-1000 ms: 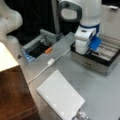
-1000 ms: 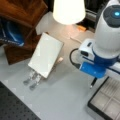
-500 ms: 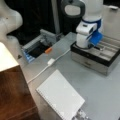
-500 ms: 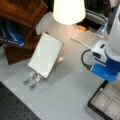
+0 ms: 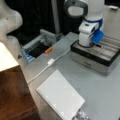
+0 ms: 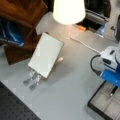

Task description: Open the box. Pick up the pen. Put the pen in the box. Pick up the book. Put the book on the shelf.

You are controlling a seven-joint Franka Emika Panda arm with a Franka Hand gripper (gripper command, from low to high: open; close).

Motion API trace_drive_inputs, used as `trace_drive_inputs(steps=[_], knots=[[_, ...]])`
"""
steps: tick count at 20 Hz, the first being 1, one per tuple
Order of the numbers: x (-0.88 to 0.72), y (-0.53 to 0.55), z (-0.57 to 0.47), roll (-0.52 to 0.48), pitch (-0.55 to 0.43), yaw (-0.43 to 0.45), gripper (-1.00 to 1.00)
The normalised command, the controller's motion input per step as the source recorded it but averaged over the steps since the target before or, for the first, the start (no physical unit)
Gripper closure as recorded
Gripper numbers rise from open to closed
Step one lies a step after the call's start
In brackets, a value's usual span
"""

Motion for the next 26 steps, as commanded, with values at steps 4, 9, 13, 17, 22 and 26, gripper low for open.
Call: trace_drive_inputs(steps=[4,9,13,17,22,26], knots=[[0.06,0.21,-0.07,0.023,0.017,-0.176,1.0],[0.05,0.15,-0.1,-0.018,0.017,-0.159,1.0],[0.01,0.12,-0.1,-0.059,0.017,-0.143,1.0],[0.03,0.1,-0.1,-0.086,0.015,-0.102,1.0],[0.06,0.1,-0.1,-0.11,0.006,-0.096,-1.0],[0.09,0.08,-0.08,-0.136,-0.014,-0.076,-1.0]])
